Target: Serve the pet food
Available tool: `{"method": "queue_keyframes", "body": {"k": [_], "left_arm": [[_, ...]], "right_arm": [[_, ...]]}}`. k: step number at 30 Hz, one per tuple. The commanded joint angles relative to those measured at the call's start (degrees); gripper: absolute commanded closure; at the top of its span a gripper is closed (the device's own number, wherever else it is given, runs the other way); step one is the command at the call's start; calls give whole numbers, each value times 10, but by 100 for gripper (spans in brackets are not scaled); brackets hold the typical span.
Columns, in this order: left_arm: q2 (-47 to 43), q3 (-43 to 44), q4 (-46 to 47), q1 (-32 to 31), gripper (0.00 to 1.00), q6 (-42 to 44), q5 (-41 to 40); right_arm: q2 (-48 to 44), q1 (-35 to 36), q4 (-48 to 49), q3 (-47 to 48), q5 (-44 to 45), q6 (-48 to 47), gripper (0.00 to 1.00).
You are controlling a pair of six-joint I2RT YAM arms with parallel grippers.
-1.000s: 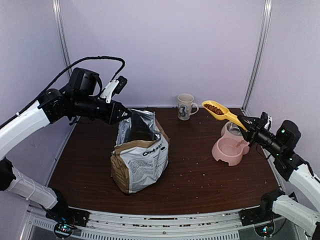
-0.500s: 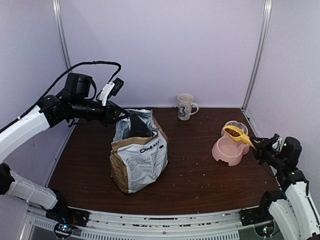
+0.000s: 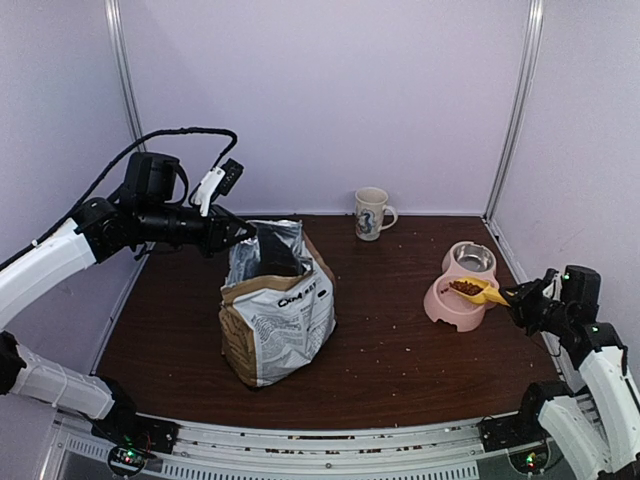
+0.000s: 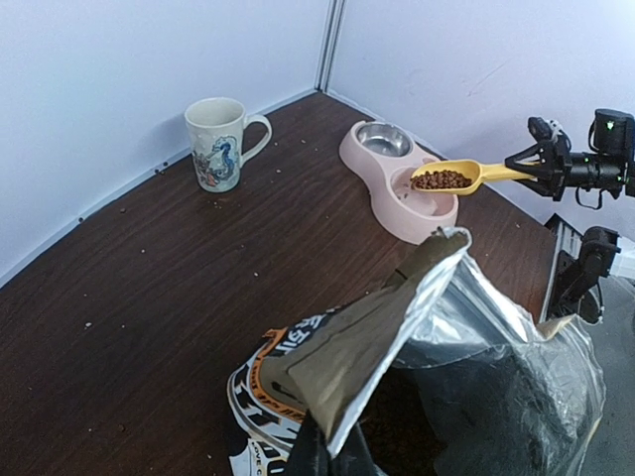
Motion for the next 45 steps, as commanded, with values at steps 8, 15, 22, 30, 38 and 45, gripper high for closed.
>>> {"method": "queue_keyframes", "body": {"k": [8,15,22,30,38,45], "left_arm": [[-16,1,25,5,100,17,0],[-13,1,24,4,100,17,6],[-16,1,24,5,100,18,8],[-17,2,23,5,100,18,13],[-18,4,23,5,100,17,27],[-36,17,30,-18,100,8,57]], "right_arm": [[47,-3,-101,108,54,-130,85],[87,-3,-185,179,76,-207,85],[130,-3,-261,252,89,-282,84],[183,-3,-321,332,66,-363,84],[207,8,-360,403,65,-424,84],[187,154,-292,460,-56,-333,84]]}}
